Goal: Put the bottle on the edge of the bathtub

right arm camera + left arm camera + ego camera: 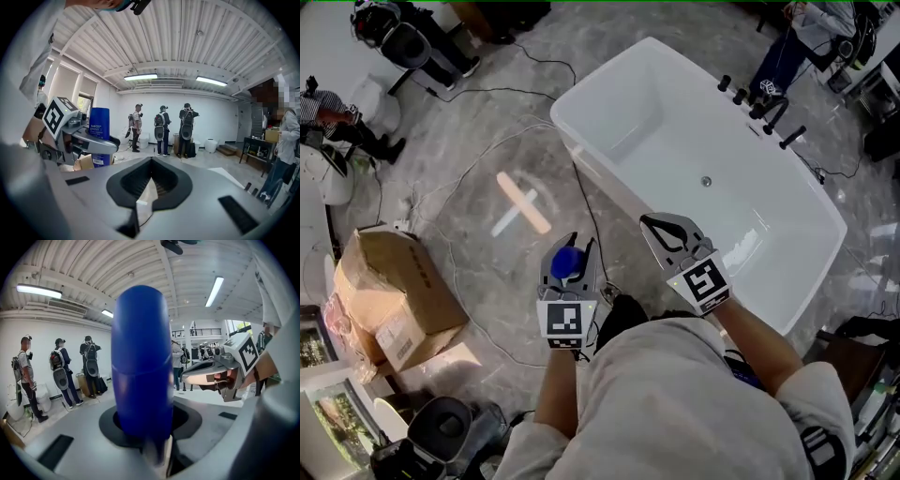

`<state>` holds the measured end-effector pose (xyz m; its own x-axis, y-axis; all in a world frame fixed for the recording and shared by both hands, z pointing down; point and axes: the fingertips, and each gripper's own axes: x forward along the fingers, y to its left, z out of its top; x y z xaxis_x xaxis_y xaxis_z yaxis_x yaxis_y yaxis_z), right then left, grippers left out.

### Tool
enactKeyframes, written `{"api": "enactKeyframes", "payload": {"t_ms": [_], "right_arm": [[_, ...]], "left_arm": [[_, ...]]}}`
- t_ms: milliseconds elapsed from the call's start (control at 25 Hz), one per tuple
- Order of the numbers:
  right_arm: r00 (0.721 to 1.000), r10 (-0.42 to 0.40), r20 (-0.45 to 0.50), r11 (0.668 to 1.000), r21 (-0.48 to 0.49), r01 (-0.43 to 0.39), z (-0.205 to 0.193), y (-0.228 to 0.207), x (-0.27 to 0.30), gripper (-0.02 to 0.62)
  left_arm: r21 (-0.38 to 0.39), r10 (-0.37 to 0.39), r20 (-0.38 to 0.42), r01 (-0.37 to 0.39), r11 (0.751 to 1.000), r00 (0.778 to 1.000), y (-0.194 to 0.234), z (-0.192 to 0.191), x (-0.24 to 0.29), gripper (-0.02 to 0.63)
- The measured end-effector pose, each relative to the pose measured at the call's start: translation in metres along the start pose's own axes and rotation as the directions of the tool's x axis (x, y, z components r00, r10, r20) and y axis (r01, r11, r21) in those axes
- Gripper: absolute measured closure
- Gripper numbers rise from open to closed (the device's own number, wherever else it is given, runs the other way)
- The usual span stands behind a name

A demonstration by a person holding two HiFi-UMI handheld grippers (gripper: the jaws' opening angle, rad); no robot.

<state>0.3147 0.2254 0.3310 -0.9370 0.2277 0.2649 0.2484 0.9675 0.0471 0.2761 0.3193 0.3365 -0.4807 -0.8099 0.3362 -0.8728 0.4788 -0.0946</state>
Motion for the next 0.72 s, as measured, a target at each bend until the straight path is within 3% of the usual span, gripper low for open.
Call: {"api": "enactKeyframes", "payload": {"t_ms": [520,720], "right_arm": [[1.000,0.010,0.008,1.000,0.010,-0.010,0.035,-0.013,0.135,0.589],[0.998,0.067,0.001,0.997,0.024,-0.067,0.031,-0.041,0.184,0.589]], "left_arm": [[0.018,-0.044,0.002,0.044,0.999,0.999,0.126,0.013,0.061,0.479],[-0.030,-0.108,-0.004,0.108,0.994,0.994,0.159,0.015,0.116,0.479]]}}
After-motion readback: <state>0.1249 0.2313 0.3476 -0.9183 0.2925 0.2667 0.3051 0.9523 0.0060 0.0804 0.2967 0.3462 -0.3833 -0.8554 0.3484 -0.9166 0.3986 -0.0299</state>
